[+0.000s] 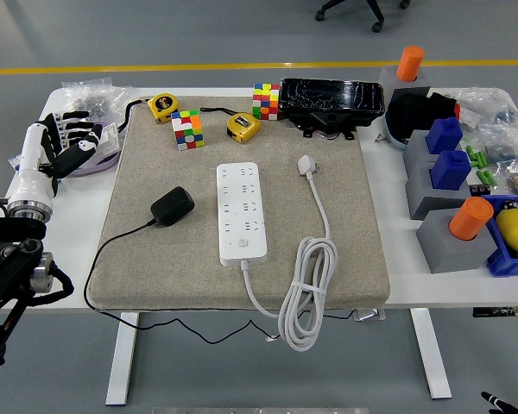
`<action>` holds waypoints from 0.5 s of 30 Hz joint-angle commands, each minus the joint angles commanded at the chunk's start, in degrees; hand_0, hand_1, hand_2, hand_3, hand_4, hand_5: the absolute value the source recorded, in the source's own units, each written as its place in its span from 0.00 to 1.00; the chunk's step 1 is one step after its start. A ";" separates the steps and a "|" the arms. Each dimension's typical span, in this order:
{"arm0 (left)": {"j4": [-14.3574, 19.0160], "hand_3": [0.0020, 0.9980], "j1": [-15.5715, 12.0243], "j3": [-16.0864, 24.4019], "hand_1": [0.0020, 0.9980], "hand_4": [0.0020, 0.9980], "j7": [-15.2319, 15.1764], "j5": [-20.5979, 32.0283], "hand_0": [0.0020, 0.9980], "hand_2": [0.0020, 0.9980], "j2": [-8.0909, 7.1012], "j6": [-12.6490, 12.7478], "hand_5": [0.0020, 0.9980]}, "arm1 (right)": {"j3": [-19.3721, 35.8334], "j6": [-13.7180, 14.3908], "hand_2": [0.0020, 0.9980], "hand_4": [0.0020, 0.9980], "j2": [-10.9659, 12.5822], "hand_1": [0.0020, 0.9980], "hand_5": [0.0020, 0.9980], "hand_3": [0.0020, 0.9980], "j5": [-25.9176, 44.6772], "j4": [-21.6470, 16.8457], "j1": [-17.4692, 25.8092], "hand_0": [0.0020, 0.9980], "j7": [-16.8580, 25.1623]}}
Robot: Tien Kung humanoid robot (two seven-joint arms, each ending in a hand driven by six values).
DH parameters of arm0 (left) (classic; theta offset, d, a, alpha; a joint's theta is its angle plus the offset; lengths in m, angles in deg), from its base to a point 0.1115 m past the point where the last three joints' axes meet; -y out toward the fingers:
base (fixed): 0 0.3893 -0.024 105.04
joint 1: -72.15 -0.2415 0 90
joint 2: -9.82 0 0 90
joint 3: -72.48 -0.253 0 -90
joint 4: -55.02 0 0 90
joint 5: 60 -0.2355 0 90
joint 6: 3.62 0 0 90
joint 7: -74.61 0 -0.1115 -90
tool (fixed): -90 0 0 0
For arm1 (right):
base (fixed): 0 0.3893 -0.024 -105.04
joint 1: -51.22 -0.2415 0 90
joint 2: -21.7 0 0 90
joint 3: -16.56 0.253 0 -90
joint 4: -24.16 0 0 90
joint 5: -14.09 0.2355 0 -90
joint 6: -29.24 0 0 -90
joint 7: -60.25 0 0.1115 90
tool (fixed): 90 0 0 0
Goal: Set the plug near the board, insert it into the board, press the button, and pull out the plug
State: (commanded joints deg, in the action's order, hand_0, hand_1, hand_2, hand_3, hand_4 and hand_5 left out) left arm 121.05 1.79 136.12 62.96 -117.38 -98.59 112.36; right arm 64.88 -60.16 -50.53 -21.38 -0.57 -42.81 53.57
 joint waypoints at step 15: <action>0.96 0.57 -0.11 0.72 0.55 0.72 0.17 -0.31 0.55 0.55 0.07 -0.15 0.18 | 0.08 -0.01 0.69 0.93 -0.16 0.68 0.52 0.59 -0.06 -0.03 -0.02 0.68 0.02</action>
State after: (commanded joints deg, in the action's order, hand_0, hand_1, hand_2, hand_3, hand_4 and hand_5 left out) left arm 122.01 1.68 136.84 63.13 -117.69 -98.52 112.21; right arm 64.96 -60.17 -50.69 -21.45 -0.60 -42.83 53.58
